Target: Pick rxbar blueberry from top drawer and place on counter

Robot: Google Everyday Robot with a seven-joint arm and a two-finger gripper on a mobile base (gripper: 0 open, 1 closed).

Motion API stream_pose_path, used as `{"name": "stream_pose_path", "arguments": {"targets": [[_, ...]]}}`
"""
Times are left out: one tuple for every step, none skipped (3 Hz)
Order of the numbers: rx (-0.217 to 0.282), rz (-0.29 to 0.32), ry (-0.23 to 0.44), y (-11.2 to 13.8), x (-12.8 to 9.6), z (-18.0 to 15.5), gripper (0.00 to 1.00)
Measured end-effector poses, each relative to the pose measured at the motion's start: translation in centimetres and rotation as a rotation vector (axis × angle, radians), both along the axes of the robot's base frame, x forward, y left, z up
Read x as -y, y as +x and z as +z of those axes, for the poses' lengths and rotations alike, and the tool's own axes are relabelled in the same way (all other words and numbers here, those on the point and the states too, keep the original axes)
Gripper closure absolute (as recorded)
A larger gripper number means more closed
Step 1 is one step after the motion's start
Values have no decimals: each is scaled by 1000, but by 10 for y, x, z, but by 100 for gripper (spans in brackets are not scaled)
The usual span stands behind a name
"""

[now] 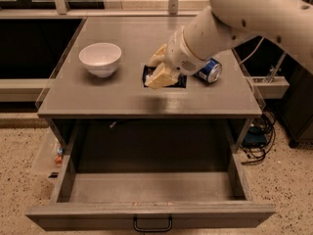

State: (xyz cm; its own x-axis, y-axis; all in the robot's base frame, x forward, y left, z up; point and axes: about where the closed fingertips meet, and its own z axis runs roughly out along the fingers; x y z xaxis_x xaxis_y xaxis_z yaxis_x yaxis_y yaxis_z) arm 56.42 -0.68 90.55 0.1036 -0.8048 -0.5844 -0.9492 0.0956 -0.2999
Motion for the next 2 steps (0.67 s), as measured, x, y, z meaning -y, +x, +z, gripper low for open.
{"name": "stream_pose_path", "arguments": {"targets": [[-65, 104, 92, 38, -32, -43, 100], [-112, 150, 162, 53, -48, -71, 100]]}}
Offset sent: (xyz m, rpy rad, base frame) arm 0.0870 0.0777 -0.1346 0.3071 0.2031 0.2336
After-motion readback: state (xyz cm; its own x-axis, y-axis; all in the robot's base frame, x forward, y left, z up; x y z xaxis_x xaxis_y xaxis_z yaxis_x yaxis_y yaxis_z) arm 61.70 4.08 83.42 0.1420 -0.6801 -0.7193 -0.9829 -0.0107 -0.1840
